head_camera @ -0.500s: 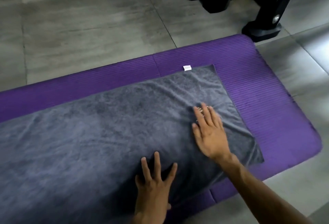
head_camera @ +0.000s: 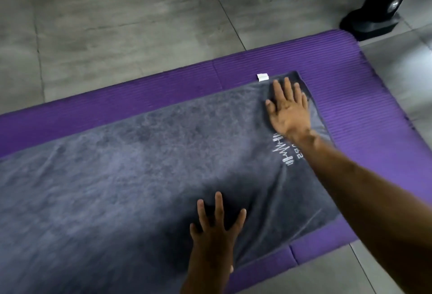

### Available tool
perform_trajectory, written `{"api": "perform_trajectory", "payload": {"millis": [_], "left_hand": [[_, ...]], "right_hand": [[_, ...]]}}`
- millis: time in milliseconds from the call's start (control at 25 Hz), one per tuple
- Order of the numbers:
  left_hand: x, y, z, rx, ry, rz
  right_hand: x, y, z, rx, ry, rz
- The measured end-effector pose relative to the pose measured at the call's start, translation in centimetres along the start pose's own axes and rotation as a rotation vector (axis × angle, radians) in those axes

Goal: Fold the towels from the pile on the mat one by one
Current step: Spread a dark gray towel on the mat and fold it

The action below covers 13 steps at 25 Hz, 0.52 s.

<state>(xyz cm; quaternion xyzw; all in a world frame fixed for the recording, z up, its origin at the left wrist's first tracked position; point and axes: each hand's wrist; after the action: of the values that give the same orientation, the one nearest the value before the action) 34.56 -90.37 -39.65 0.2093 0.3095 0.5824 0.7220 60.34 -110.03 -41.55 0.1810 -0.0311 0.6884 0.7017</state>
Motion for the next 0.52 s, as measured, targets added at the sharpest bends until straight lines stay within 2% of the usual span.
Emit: {"api": "perform_trajectory", "payload": {"millis": [80,120,200,280,360,440,520], "left_hand": [[-0.2,0.2,-0.2,-0.009,-0.046,-0.019],[-0.3,0.5,0.1,0.023,-0.07,-0.025],[-0.4,0.7,0.6,0.028,-0.119,-0.029],[-0.4,0.9,0.7,0.04,-0.142,-0.024],[-0.8,1.1,0.7,0.013,-0.143,-0.046],[0.2,2.1,0.3,-0.084,-0.009,-0.084],[2.7,3.4,-1.3,-0.284,0.255,-0.12]], "right_hand": [[0.1,7.2,-2.0,-0.133,-0.032,0.137],[-0.8,11.6,-3.3,-0.144,-0.038,0.131],[-4.6,19.3,-5.3,-0.116,-0.019,0.036],[-9.2,24.3,-5.7,-0.083,0.118,-0.091],[-11.9,25.7,-4.7,-0.013,0.206,-0.148],[-10.7,24.9,-4.0,-0.054,0.177,-0.122],[-6.8,23.5,-4.7,-0.072,0.146,0.092]]}}
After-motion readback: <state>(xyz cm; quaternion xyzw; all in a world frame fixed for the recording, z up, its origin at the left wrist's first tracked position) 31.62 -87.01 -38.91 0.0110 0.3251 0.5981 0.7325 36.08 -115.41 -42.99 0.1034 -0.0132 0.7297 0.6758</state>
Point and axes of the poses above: each hand's wrist, its own y-axis away from the middle knuckle, its own z-axis out of the back of the hand, x = y × z, and after that the axes turned 5 degrees about -y, right-handed
